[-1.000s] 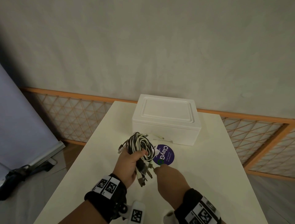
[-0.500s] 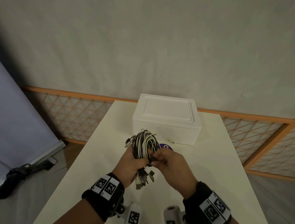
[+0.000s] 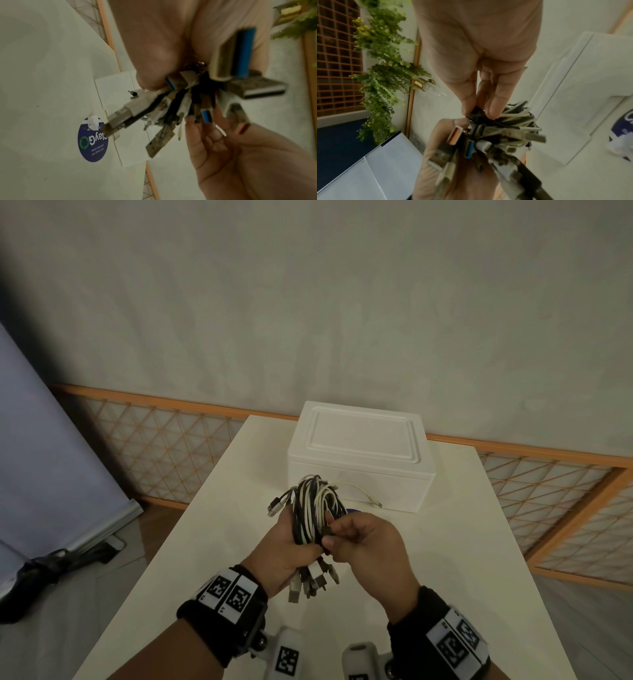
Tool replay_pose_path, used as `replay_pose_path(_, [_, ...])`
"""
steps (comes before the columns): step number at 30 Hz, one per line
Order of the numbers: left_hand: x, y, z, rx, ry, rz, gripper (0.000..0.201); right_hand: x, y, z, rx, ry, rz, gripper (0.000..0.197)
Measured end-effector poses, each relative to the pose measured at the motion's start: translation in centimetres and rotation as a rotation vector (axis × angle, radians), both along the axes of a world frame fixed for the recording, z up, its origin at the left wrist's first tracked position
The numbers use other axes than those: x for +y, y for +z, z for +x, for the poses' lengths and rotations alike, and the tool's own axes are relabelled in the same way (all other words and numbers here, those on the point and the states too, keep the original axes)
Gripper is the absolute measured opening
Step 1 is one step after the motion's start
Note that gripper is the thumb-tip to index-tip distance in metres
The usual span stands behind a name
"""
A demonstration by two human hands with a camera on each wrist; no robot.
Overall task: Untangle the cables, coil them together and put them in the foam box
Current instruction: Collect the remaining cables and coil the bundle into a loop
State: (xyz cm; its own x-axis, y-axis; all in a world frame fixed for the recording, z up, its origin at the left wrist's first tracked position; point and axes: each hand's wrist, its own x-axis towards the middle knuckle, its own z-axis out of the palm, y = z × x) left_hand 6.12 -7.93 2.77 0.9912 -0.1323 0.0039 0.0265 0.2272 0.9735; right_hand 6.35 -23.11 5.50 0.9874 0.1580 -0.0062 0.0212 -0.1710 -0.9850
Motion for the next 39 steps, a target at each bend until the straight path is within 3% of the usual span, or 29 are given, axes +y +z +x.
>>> replay_pose_path(5, [-0.4, 0.4, 0.0, -0.029, 0.000, 0.174, 0.071, 0.6, 0.3, -0.5, -0.045, -0.032, -0.092, 0.018])
replay_pose_path(8, [-0.3, 0.1, 0.2, -0.071, 0.061, 0.289, 0.070, 0.8, 0.3, -0.6, -0.054, -0.043, -0.117, 0.012])
replay_pose_path(10, [-0.3, -0.2, 0.3, -0.048, 0.091, 0.315, 0.064, 0.6, 0.9, -0.7, -0.077, 0.040, -0.173, 0.017])
replay_pose_path(13, [0.0, -1.0, 0.2, 0.003, 0.111, 0.299, 0.052, -0.1, 2.7, -1.2, -0.137, 0.300, -0.395, 0.026])
replay_pose_path(17, [0.6, -1.7, -0.1, 0.021, 0.143, 0.416, 0.047, -0.7, 4.6, -0.5, -0.647, 0.285, -0.659, 0.056])
replay_pose_path(19, [0.2, -1.0, -0.4, -0.006, 0.074, 0.407, 0.047, -0.3, 4.3, 0.4, -0.602, 0.439, -0.840, 0.072])
replay_pose_path(21, [0.0, 0.2, -0.9, -0.044, -0.008, 0.399, 0.046, -0.2, 3.0, 1.6, -0.570, 0.558, -0.962, 0.075])
replay_pose_path(24, [0.6, 1.8, -1.5, -0.108, -0.074, 0.366, 0.047, -1.4, 1.9, 3.0, -0.635, 0.529, -0.815, 0.063])
replay_pose_path(29, [0.7, 3.7, -1.7, -0.110, -0.068, 0.189, 0.041, -1.5, 1.8, 3.1, -0.257, 0.270, -0.207, 0.041])
replay_pose_path(33, [0.4, 4.0, -1.8, -0.069, -0.115, 0.021, 0.055, -1.3, 1.3, 2.7, -0.055, 0.314, 0.042, 0.050])
replay_pose_path(36, [0.3, 4.0, -1.7, -0.058, -0.167, -0.070, 0.053, -1.4, 0.8, 2.6, 0.043, 0.372, 0.210, 0.059])
replay_pose_path(39, [0.3, 3.7, -0.9, -0.016, -0.173, -0.168, 0.049, -1.0, 0.9, 2.5, 0.040, 0.313, 0.206, 0.048])
